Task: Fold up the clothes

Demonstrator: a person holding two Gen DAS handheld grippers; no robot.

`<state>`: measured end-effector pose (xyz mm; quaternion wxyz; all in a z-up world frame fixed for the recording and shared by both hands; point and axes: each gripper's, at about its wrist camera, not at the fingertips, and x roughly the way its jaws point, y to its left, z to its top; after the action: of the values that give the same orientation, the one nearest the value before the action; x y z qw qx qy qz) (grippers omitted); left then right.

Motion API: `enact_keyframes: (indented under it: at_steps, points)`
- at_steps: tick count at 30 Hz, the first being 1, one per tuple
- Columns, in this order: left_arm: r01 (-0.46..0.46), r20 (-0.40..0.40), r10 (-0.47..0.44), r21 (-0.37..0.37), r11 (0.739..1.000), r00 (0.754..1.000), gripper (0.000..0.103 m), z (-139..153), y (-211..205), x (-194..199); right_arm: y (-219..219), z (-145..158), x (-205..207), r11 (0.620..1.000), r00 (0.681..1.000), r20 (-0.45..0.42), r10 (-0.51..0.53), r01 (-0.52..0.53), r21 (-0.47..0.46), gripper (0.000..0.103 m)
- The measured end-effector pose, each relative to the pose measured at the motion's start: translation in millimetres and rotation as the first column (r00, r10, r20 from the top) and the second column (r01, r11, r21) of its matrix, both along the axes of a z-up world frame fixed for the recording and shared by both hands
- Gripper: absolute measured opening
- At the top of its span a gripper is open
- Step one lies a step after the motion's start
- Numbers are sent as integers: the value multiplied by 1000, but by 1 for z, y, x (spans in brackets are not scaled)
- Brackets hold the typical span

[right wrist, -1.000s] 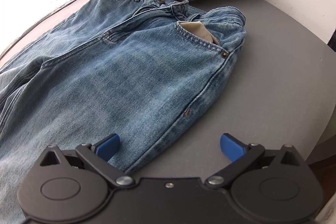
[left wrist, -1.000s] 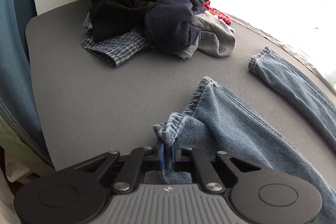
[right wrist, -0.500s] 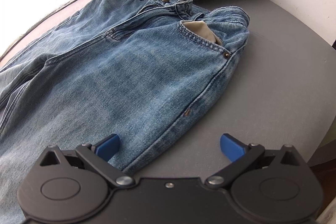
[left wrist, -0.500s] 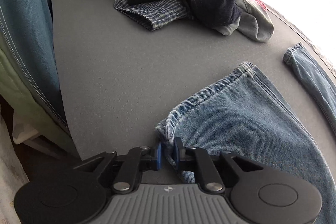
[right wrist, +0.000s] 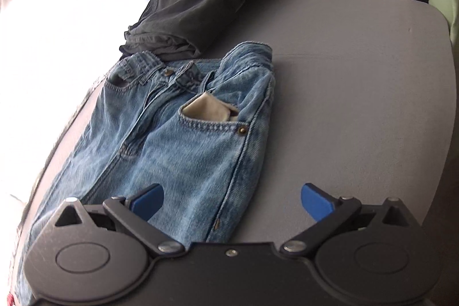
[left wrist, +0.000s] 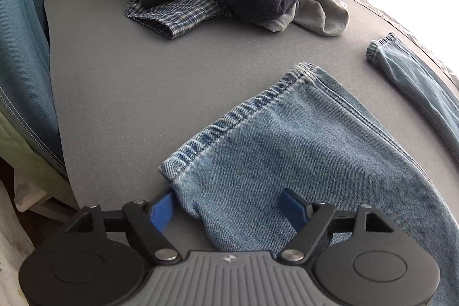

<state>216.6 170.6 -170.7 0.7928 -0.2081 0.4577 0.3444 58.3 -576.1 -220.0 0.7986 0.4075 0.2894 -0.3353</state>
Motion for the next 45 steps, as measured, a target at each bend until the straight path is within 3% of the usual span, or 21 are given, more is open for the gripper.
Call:
enact_keyframes:
  at_steps: [3, 6, 12, 20, 21, 23, 24, 25, 28, 29, 30, 35, 39, 45]
  points:
    - [19, -19, -19, -2, 1000, 1000, 101, -4, -2, 7, -21, -9, -9, 994, 993, 89, -81, 75, 78, 103]
    - [4, -26, -4, -4, 1000, 1000, 103, -6, -2, 12, -33, -16, -11, 985, 982, 137, -131, 114, 129, 103]
    - [-17, -27, 17, -4, 1000, 1000, 103, -5, -2, 12, -43, -19, 3, 984, 967, 245, -73, 30, 177, 95]
    - [-54, -18, 54, -30, 998, 998, 101, -1, 3, 11, -40, -17, 25, 988, 987, 156, -43, 18, 154, 76]
    - [-72, -7, 72, -30, 997, 997, 95, 0, 3, 9, -42, -17, 23, 986, 986, 157, -51, 25, 166, 71]
    - [-134, 24, 135, -26, 991, 991, 85, 3, 5, 1, -45, -20, 17, 980, 983, 175, -62, 27, 195, 50]
    - [-170, 45, 171, -25, 985, 984, 74, 5, 6, -5, -46, -21, 13, 977, 980, 190, -66, 25, 212, 33]
    - [-203, 63, 204, -23, 979, 977, 69, 6, 7, -10, -48, -23, 9, 974, 979, 191, -75, 31, 225, 28]
    - [-235, 69, 233, 12, 972, 970, 39, 8, 8, -18, -46, -21, 6, 974, 979, 195, -64, 18, 225, 18]
    - [-234, 66, 232, 24, 972, 970, 18, 9, 10, -20, -45, -20, 7, 974, 978, 200, -63, 16, 226, 16]
    - [-230, 79, 229, 7, 973, 970, 5, 9, 13, -22, -45, -18, 7, 973, 975, 214, -62, 12, 230, 14]
    - [-302, 179, 314, -91, 949, 933, 5, 26, 25, -32, -45, 3, 13, 969, 941, 326, -88, 5, 246, 11]
    - [-262, 264, 266, -51, 964, 927, 4, 54, 16, -23, -40, 35, 26, 979, 915, 401, -53, -31, 200, 9]
    - [-225, 441, 197, 11, 974, 876, 4, 113, 2, -5, -36, 76, 40, 987, 865, 501, -10, -72, 144, 9]
